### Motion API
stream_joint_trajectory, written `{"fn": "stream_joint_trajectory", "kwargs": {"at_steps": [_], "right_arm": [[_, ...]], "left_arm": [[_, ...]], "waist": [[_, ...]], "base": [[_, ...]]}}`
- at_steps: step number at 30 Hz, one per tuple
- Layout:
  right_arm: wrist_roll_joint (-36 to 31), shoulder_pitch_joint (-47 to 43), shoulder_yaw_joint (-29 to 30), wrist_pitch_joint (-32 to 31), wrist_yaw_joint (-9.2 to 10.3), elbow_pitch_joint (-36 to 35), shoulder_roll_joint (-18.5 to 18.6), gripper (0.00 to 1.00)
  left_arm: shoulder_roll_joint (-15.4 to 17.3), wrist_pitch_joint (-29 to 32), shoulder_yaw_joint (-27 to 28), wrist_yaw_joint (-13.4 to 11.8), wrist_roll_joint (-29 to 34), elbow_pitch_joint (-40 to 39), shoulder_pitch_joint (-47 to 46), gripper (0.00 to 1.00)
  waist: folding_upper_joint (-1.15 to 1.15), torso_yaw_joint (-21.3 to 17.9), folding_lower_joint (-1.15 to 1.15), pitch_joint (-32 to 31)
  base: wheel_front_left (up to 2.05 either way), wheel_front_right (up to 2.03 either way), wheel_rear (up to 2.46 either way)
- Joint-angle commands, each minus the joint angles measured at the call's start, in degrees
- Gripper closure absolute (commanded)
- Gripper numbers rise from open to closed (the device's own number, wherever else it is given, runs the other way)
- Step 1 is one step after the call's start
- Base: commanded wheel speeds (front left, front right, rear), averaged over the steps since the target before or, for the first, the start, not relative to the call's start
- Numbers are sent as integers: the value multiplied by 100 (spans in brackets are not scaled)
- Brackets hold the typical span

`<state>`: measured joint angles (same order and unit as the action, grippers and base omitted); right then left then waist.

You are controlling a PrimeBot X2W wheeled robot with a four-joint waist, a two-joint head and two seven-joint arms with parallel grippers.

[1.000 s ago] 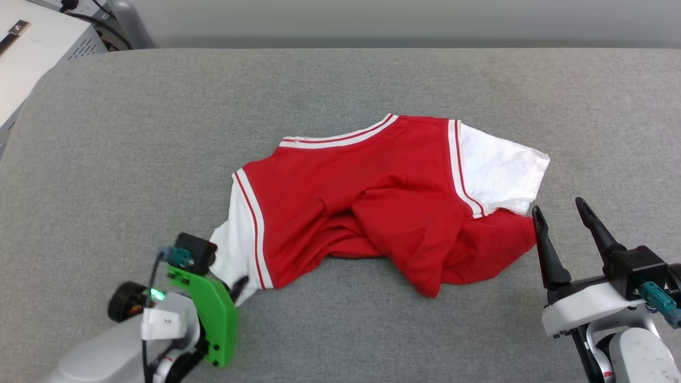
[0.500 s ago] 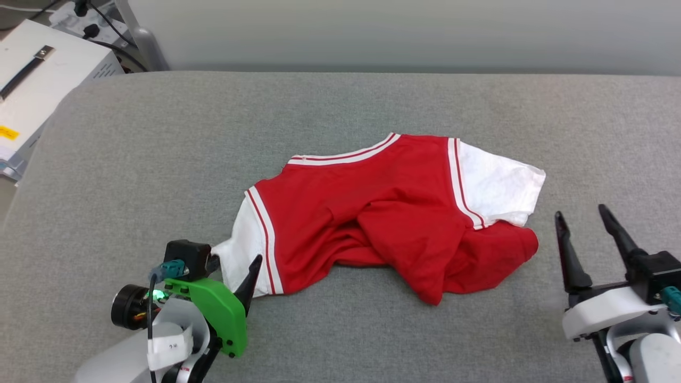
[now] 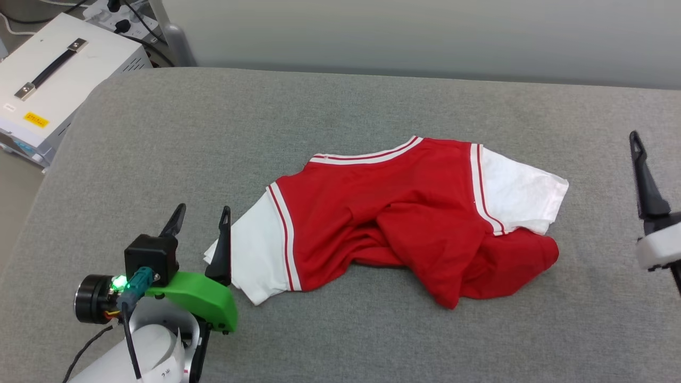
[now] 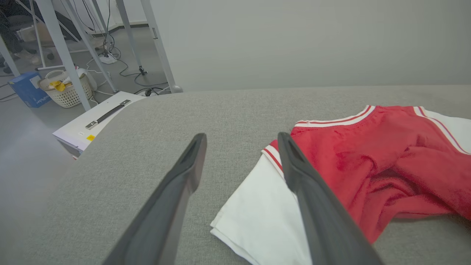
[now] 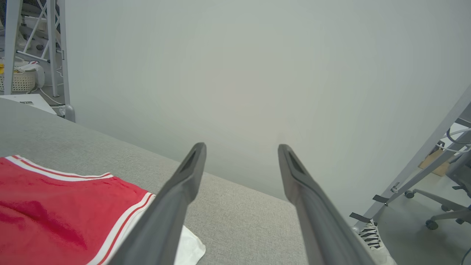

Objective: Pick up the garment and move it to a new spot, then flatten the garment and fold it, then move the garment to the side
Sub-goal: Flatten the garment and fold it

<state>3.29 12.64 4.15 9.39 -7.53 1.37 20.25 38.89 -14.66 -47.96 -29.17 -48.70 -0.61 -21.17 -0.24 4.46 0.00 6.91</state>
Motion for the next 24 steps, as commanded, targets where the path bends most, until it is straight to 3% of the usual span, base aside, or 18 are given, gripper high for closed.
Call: {"fn": "stream_joint_trajectory", "kwargs": {"at_steps": [1, 5, 9, 17, 21, 24], "right_arm": [[44, 228, -57, -158, 4, -55, 172, 0], [255, 757, -388, -819, 4, -104, 741, 0], [997, 1200, -980, -1878, 4, 25, 1348, 0], [3183, 1958, -2027, -4201, 4, 514, 2400, 0], [3796, 2268, -2409, -5188, 4, 739, 2711, 0], [3933, 2512, -2652, -5594, 4, 857, 2782, 0]], "left_arm": [[-116, -32, 197, -55, 265, -73, 205, 0], [-470, -33, 856, -65, 957, -242, 559, 0], [-864, -33, 1416, 39, 1583, -342, 841, 0], [-1619, -33, 2246, 590, 2448, -324, 1114, 0], [-1932, -33, 2546, 897, 2738, -256, 1105, 0], [-2142, -33, 2742, 1117, 2914, -205, 1069, 0]], "waist": [[24, 48, 0, 109], [24, 111, 0, 295], [24, 190, 0, 502], [24, 375, 0, 972], [24, 463, 0, 1229], [24, 508, 0, 1422]], "base": [[0, 0, 0], [0, 0, 0], [0, 0, 0], [0, 0, 0], [0, 0, 0], [0, 0, 0]]}}
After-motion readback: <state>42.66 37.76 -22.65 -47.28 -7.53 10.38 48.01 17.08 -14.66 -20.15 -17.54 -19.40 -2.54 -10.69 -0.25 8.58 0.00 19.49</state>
